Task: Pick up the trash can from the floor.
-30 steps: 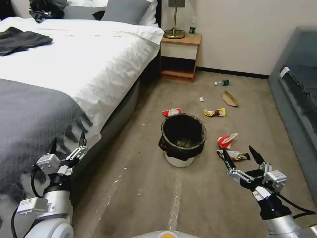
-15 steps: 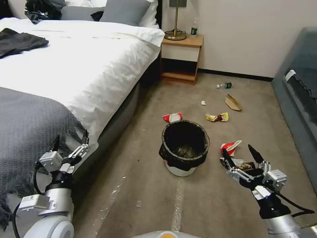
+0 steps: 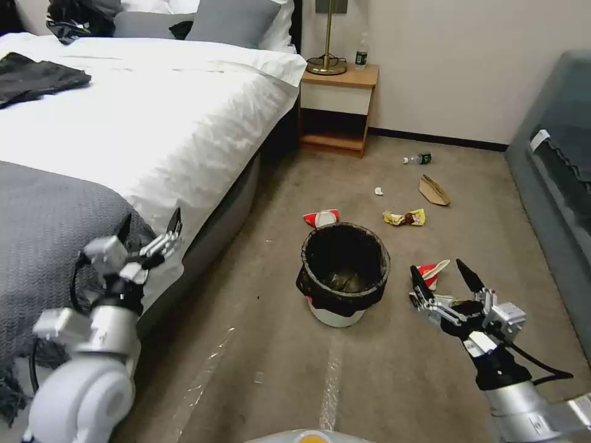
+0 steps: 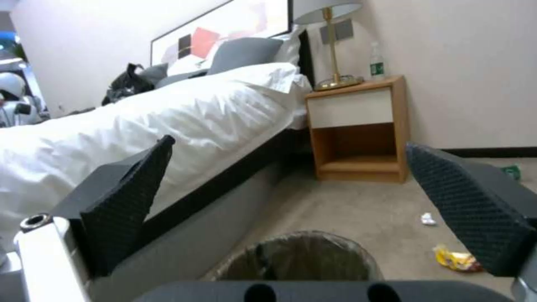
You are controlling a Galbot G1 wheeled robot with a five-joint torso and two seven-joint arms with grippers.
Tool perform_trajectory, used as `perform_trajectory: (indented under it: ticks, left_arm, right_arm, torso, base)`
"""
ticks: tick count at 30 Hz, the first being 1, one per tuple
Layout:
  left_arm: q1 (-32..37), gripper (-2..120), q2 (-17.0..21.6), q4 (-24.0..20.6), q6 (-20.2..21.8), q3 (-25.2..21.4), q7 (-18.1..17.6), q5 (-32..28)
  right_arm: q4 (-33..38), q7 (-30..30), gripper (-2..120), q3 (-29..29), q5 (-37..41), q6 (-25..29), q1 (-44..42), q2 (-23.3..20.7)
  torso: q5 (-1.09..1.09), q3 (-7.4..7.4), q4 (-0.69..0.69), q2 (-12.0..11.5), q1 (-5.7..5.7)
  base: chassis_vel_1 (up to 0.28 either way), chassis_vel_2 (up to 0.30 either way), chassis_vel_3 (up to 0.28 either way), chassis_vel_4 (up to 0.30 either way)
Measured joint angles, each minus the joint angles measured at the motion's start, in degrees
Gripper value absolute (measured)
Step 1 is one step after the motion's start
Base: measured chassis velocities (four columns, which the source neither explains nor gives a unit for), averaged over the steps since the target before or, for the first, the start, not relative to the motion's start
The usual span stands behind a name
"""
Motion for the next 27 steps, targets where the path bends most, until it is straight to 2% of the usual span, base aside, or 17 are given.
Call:
perform_trajectory:
  ticks: [3, 4, 6, 7, 9, 10, 12, 13, 14, 16, 17, 19, 20, 21, 22, 24, 27]
  left_arm:
    - [-8.0, 100, 8.7, 3.5, 5.6, 3.7, -2.8, -8.2]
    - [-8.0, 100, 8.7, 3.5, 5.6, 3.7, -2.8, -8.2]
    - [-15.0, 100, 12.8, 6.0, 10.3, 9.2, -6.4, -14.8]
    - [-15.0, 100, 12.8, 6.0, 10.3, 9.2, -6.4, -14.8]
    - [-24.9, 100, 15.6, 9.6, 15.5, 17.0, -9.6, -22.4]
    - [-24.9, 100, 15.6, 9.6, 15.5, 17.0, -9.6, -22.4]
    - [-35.1, 100, 16.0, 13.8, 19.6, 26.0, -12.6, -27.8]
    - [-39.2, 100, 15.3, 15.5, 21.9, 30.3, -14.7, -29.7]
    - [-39.2, 100, 15.3, 15.5, 21.9, 30.3, -14.7, -29.7]
    - [-47.1, 99, 11.8, 18.4, 26.5, 39.2, -21.5, -33.6]
    - [-47.1, 99, 11.8, 18.4, 26.5, 39.2, -21.5, -33.6]
    - [-52.8, 100, 6.2, 22.2, 28.8, 45.2, -30.8, -37.7]
    - [-52.8, 100, 6.2, 22.2, 28.8, 45.2, -30.8, -37.7]
    - [-54.5, 100, 3.7, 24.0, 29.1, 47.5, -33.8, -38.8]
    - [-54.5, 100, 3.7, 24.0, 29.1, 47.5, -33.8, -38.8]
    - [-55.6, 100, -0.6, 27.4, 29.7, 50.1, -36.7, -39.1]
    - [-54.9, 100, -3.7, 29.4, 29.9, 50.8, -38.9, -39.0]
  right_arm:
    - [-0.4, 0.3, 100, -0.2, 0.0, 0.0, 0.5, 0.4]
    - [-0.4, 0.3, 100, -0.2, 0.0, 0.0, 0.5, 0.4]
    - [-0.7, 0.7, 100, 0.0, 0.3, 0.1, 1.1, 0.3]
    - [-0.7, 0.7, 100, 0.0, 0.3, 0.1, 1.1, 0.3]
    - [-1.1, 1.0, 100, 0.2, 0.5, 0.1, 1.9, 0.2]
    - [-1.1, 1.0, 100, 0.2, 0.5, 0.1, 1.9, 0.2]
    - [-1.4, 1.2, 100, 0.3, 0.7, 0.0, 2.4, 0.0]
    - [-1.7, 1.2, 100, 0.5, 0.8, 0.1, 2.7, -0.1]
    - [-1.7, 1.2, 100, 0.5, 0.8, 0.1, 2.7, -0.1]
    - [-2.2, 1.3, 100, 1.0, 1.2, 0.1, 3.1, -0.3]
    - [-2.2, 1.3, 100, 1.0, 1.2, 0.1, 3.1, -0.3]
    - [-2.6, 1.4, 100, 2.0, 1.7, 0.4, 3.1, -0.4]
    - [-2.6, 1.4, 100, 2.0, 1.7, 0.4, 3.1, -0.4]
    - [-2.9, 1.6, 100, 2.4, 2.0, 0.6, 3.2, -0.4]
    - [-2.9, 1.6, 100, 2.4, 2.0, 0.6, 3.2, -0.4]
    - [-3.2, 1.8, 100, 2.9, 2.4, 0.7, 3.6, -0.6]
    - [-3.6, 1.9, 100, 3.1, 2.7, 0.8, 3.7, -0.9]
  torso:
    - [-0.02, 0.0, -0.07, 0.0, 0.0]
    - [-0.02, 0.0, -0.07, 0.0, 0.0]
    - [0.01, 0.0, -0.05, 0.0, 0.0]
    - [0.01, 0.0, -0.05, 0.0, 0.0]
    - [0.0, 0.01, -0.06, 0.0, 0.0]
    - [0.0, 0.01, -0.06, 0.0, 0.0]
    - [0.02, 0.01, -0.06, 0.0, 0.01]
    - [0.01, 0.01, -0.05, 0.0, 0.0]
    - [0.01, 0.01, -0.05, 0.0, 0.0]
    - [0.02, 0.01, -0.05, 0.0, 0.0]
    - [0.02, 0.01, -0.05, 0.0, 0.0]
    - [-0.02, 0.01, -0.07, 0.0, 0.01]
    - [-0.02, 0.01, -0.07, 0.0, 0.01]
    - [0.03, 0.01, -0.08, 0.0, 0.01]
    - [0.03, 0.01, -0.08, 0.0, 0.01]
    - [0.01, 0.01, -0.07, 0.0, 0.01]
    - [0.02, 0.01, -0.04, 0.0, 0.01]
  base:
    - [0.0, 0.0, 0.0, 0.0]
    - [0.0, 0.0, 0.0, 0.0]
    - [0.0, 0.0, 0.0, 0.0]
    - [0.0, 0.0, 0.0, 0.0]
    - [0.0, 0.0, 0.0, 0.0]
    - [0.0, 0.0, 0.0, 0.0]
    - [0.0, 0.0, 0.0, 0.0]
    - [0.0, 0.0, 0.0, 0.0]
    - [0.0, 0.0, 0.0, 0.0]
    - [0.0, 0.0, 0.0, 0.0]
    - [0.0, 0.0, 0.0, 0.0]
    - [0.0, 0.0, 0.0, 0.0]
    - [0.0, 0.0, 0.0, 0.0]
    - [0.0, 0.0, 0.0, 0.0]
    - [0.0, 0.0, 0.0, 0.0]
    - [0.0, 0.0, 0.0, 0.0]
    - [0.0, 0.0, 0.0, 0.0]
